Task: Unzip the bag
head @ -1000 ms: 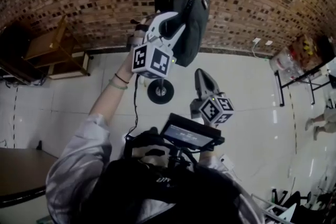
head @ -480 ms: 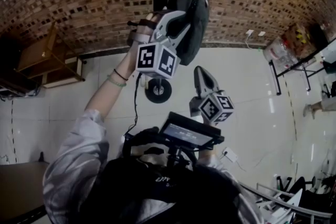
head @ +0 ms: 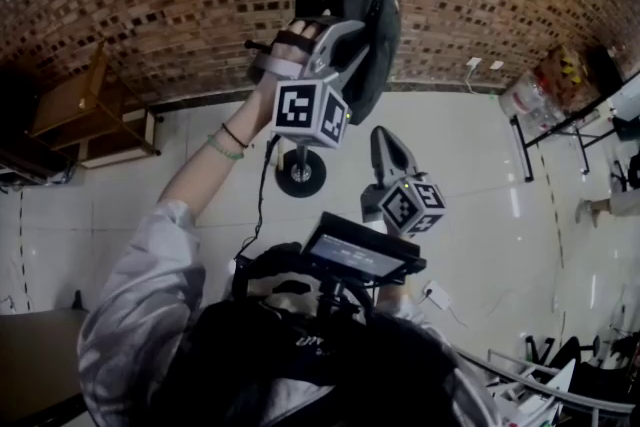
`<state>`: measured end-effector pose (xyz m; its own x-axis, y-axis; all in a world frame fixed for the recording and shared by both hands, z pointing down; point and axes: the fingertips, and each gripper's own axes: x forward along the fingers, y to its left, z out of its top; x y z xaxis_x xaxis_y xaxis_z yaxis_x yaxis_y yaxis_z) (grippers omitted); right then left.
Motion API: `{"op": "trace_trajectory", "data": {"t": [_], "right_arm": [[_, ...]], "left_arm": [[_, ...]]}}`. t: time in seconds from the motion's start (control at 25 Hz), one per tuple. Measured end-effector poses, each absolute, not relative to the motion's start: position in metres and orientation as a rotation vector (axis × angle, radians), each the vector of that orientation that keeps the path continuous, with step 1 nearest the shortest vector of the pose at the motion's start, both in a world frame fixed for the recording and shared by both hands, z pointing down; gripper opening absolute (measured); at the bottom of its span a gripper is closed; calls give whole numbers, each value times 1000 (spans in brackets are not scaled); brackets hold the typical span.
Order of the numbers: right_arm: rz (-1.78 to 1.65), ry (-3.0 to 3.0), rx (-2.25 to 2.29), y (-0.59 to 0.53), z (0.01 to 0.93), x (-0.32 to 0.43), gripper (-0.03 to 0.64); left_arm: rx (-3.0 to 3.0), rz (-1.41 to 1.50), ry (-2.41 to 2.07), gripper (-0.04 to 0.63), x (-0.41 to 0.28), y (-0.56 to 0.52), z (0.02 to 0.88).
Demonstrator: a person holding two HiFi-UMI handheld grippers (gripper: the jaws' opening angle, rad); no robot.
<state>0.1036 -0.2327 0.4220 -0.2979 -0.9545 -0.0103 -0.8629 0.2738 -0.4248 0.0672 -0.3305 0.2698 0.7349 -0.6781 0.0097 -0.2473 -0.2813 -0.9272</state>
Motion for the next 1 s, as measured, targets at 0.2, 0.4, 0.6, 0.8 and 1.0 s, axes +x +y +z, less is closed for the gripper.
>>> {"op": "trace_trajectory", "data": {"t": [0.2,0.4,0.6,0.8,1.0], "right_arm": [[-509,2303,-1655,-233,423,107,0],[-506,2333,-1633,-234,424,111,0],[-508,2342,-1611,-233,421,118,0],[-523,2371,-1573,-232,425,117,0],[-543,2386,-1545,-232,426,114,0]], "left_arm": [[-1851,-494,754,70,66,-328,269],[-1831,-495,804,49,64,-329,271],[-1801,-511,843,49,64,-328,269],[-1751,-486,909,49,57,-331,263],[-1723,-468,911,49,65,-332,250]]}}
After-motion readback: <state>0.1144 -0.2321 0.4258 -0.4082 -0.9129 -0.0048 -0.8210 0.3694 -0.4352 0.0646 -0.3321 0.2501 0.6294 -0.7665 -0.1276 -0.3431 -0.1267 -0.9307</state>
